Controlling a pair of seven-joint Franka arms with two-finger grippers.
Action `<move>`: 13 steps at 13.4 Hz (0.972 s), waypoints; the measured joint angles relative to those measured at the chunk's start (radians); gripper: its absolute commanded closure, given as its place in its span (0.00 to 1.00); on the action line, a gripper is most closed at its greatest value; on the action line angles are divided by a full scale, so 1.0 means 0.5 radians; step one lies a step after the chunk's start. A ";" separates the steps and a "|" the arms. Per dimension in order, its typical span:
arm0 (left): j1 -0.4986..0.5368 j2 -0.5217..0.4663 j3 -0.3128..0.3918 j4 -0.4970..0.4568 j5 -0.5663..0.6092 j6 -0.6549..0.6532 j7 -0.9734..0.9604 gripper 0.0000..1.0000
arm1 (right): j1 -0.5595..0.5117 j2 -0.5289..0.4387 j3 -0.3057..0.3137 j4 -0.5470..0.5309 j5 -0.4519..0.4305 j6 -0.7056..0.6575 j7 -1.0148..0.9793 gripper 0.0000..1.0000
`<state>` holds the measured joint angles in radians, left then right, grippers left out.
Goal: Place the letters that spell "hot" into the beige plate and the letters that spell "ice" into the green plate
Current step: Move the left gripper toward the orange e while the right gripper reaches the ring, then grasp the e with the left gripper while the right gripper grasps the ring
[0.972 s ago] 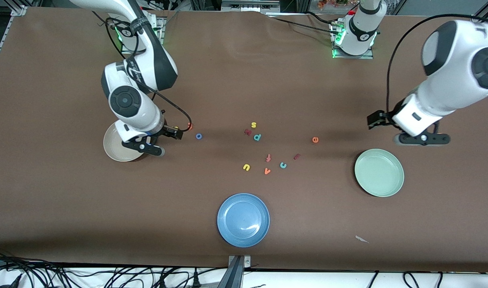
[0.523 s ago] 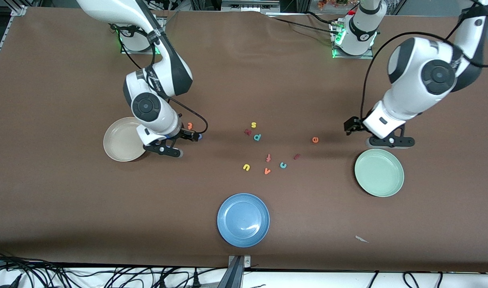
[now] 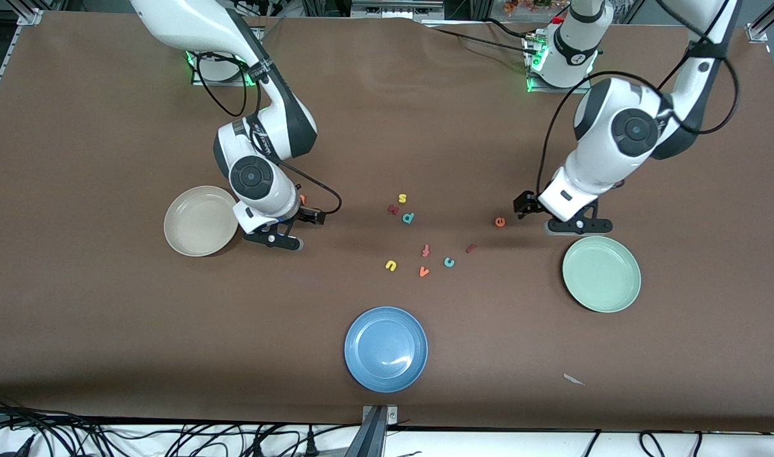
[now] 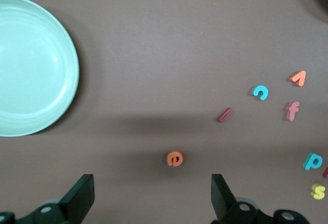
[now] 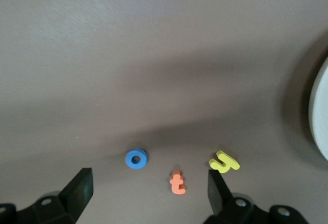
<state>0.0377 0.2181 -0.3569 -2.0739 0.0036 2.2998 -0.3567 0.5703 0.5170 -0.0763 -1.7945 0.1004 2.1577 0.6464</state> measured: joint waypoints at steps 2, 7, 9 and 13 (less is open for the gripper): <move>-0.047 0.086 -0.001 -0.007 0.103 0.074 -0.105 0.00 | 0.000 0.000 0.001 -0.021 0.000 0.000 0.005 0.01; -0.093 0.337 -0.002 -0.009 0.279 0.242 -0.235 0.00 | 0.004 0.001 0.021 -0.055 0.001 -0.002 0.014 0.01; -0.095 0.416 -0.002 -0.008 0.279 0.285 -0.235 0.00 | 0.004 0.001 0.021 -0.064 0.001 -0.001 0.015 0.01; -0.099 0.518 -0.002 -0.008 0.382 0.305 -0.239 0.01 | 0.005 0.001 0.022 -0.068 0.001 0.000 0.017 0.01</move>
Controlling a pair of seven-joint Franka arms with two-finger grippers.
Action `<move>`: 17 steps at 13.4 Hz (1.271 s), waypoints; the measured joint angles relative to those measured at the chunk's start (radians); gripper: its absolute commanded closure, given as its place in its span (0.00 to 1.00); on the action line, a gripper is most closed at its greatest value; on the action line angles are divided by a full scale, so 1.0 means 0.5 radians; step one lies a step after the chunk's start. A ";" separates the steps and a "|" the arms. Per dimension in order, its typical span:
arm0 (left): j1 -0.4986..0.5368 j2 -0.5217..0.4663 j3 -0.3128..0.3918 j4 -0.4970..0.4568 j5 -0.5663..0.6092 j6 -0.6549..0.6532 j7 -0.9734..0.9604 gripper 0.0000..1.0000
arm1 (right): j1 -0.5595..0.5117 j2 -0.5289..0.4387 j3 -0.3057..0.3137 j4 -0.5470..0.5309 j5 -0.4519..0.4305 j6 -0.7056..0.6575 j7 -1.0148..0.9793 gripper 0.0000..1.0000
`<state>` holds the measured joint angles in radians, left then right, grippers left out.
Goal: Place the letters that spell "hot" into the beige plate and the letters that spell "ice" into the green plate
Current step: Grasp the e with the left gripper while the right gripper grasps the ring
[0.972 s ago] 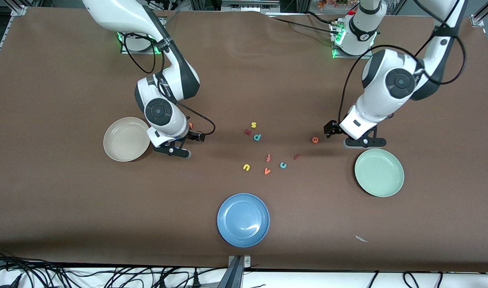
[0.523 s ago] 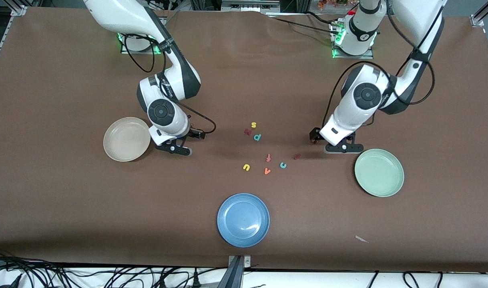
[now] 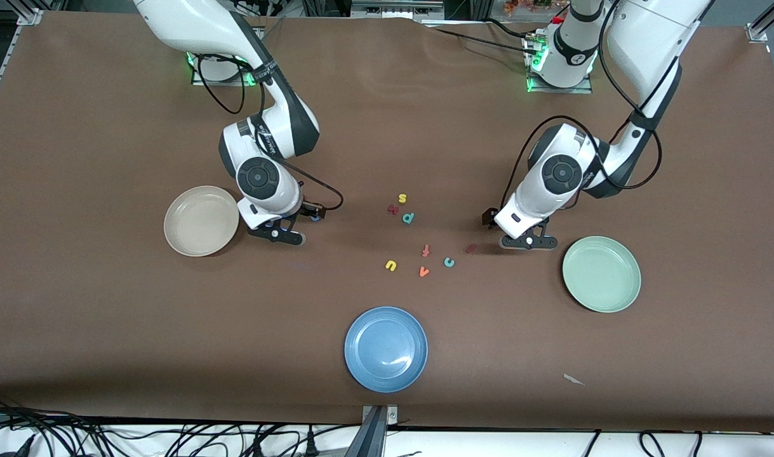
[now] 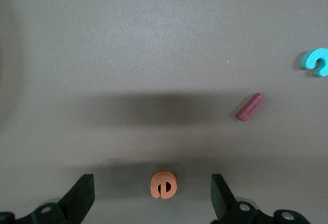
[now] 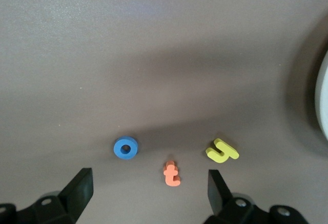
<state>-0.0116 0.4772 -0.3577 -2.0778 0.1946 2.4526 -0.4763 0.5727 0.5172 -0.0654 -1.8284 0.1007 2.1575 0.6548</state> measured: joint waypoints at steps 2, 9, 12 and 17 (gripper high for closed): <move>-0.007 0.026 0.000 0.000 0.000 0.000 0.000 0.02 | 0.001 0.000 0.001 -0.001 0.000 0.001 0.000 0.01; -0.049 0.106 0.000 -0.001 0.158 -0.001 -0.099 0.18 | 0.006 0.000 0.011 -0.003 0.000 0.024 0.002 0.01; -0.049 0.124 0.001 -0.001 0.158 -0.002 -0.108 0.31 | 0.006 0.002 0.012 -0.009 0.002 0.058 0.003 0.01; -0.051 0.130 -0.005 0.004 0.158 -0.011 -0.120 0.46 | 0.008 0.025 0.030 -0.046 0.009 0.155 0.013 0.01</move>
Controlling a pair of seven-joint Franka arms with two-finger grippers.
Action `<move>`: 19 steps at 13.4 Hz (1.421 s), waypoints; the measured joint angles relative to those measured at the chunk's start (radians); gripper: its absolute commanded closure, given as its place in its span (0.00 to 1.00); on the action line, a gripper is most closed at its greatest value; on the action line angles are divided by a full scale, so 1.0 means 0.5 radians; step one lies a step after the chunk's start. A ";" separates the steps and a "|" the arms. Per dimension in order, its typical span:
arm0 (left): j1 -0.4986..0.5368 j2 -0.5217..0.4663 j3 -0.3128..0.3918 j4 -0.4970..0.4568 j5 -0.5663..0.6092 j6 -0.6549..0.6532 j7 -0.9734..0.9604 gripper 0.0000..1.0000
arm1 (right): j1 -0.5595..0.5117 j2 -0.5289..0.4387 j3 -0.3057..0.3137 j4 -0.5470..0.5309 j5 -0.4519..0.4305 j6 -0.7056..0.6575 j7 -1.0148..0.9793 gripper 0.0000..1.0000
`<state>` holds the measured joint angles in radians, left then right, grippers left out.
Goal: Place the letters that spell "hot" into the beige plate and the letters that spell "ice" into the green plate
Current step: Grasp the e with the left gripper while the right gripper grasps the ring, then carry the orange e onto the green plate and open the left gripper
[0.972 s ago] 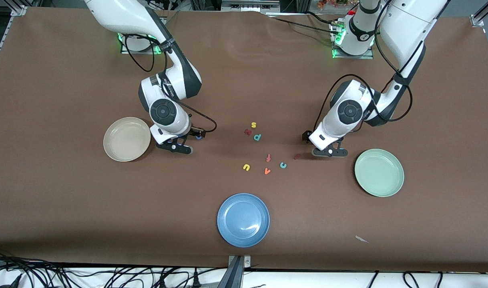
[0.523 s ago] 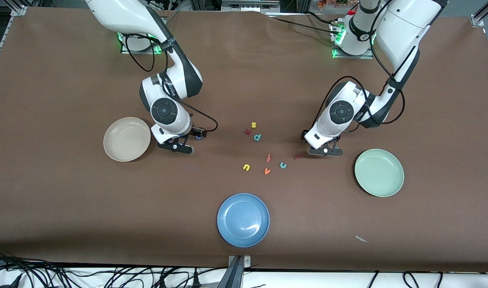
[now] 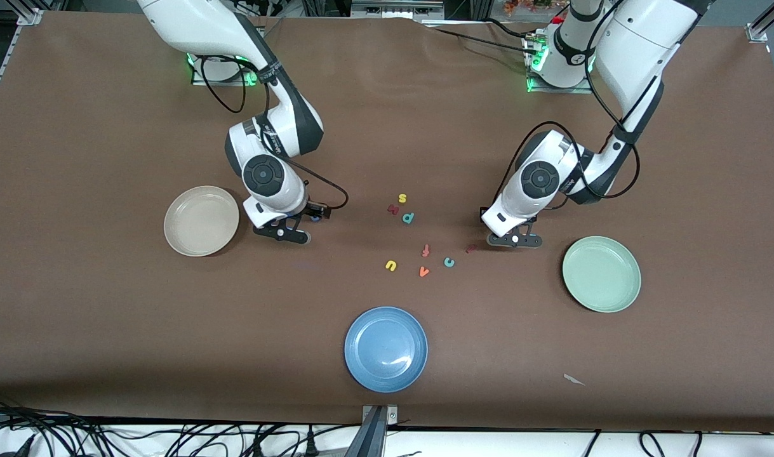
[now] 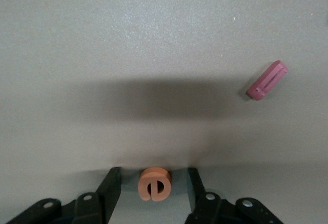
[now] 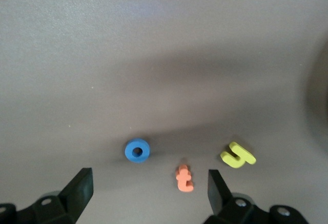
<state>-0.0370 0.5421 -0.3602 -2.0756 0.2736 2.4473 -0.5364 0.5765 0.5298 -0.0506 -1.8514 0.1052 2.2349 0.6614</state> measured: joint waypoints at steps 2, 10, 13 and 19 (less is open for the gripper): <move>-0.002 0.000 -0.003 0.002 0.000 -0.003 -0.014 0.51 | 0.000 0.005 0.000 -0.025 0.000 0.054 0.000 0.01; -0.009 -0.002 -0.012 0.007 0.000 -0.013 -0.033 0.69 | 0.003 0.030 0.028 -0.086 0.000 0.289 -0.031 0.09; -0.010 -0.005 -0.013 0.012 0.000 -0.023 -0.033 0.74 | 0.004 0.061 0.031 -0.107 0.000 0.379 -0.127 0.13; 0.001 -0.005 0.001 0.073 0.000 -0.189 -0.023 0.77 | 0.033 0.084 0.034 -0.139 0.000 0.453 -0.151 0.35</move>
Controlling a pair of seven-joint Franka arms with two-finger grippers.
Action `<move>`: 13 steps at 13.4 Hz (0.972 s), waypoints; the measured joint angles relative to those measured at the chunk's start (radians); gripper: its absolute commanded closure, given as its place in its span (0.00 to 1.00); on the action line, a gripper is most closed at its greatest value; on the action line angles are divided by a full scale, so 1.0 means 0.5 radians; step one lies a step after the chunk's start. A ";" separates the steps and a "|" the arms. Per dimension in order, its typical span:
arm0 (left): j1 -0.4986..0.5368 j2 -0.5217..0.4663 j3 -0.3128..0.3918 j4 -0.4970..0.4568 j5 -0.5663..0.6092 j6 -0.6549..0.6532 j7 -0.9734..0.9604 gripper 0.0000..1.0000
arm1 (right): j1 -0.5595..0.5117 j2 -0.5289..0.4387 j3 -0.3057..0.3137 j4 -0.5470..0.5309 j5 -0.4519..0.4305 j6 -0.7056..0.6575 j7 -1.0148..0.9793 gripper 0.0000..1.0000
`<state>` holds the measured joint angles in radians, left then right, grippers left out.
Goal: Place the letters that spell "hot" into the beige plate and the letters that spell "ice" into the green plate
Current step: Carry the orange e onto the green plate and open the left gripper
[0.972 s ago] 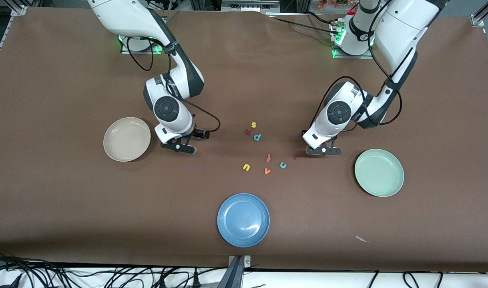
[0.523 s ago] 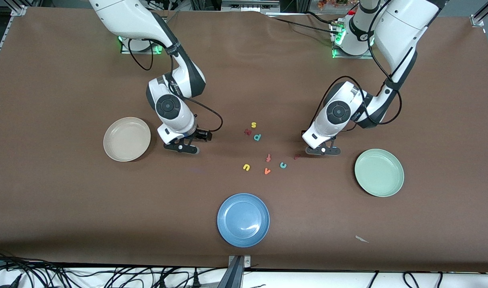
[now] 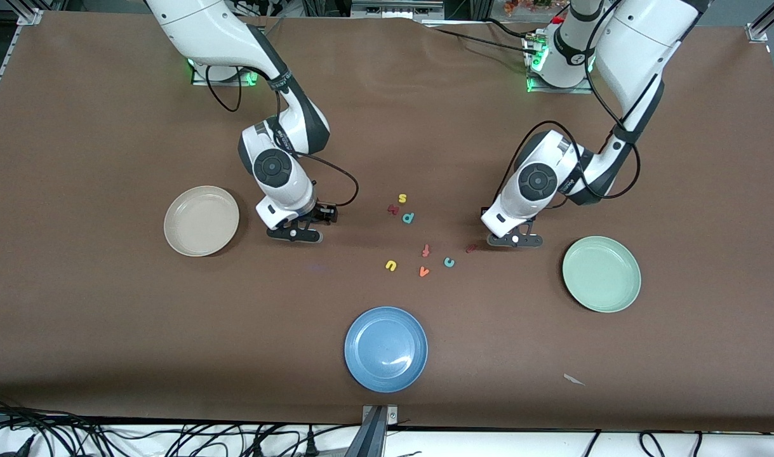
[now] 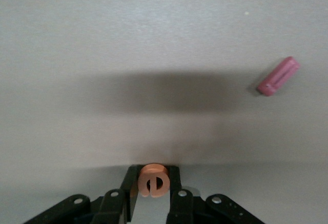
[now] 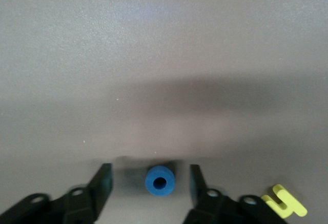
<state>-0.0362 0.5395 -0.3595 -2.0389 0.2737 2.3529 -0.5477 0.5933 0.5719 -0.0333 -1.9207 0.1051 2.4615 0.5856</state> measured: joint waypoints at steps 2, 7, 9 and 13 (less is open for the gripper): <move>0.010 -0.007 0.005 0.066 0.000 -0.092 0.012 0.77 | 0.000 0.000 0.000 -0.012 0.000 0.000 -0.001 0.35; 0.131 -0.044 0.013 0.270 0.001 -0.358 0.302 0.77 | 0.000 0.001 0.000 -0.023 0.000 0.004 -0.002 0.41; 0.226 -0.046 0.016 0.307 0.002 -0.375 0.495 0.77 | 0.000 0.001 0.000 -0.032 0.000 0.010 -0.002 0.50; 0.408 -0.045 0.041 0.329 0.063 -0.378 0.862 0.77 | 0.000 0.001 0.000 -0.037 0.000 0.013 -0.003 0.60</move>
<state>0.1677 0.5169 -0.3389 -1.8744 0.3053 2.1641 -0.1165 0.5934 0.5726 -0.0334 -1.9393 0.1051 2.4679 0.5840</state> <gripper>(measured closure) 0.714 0.533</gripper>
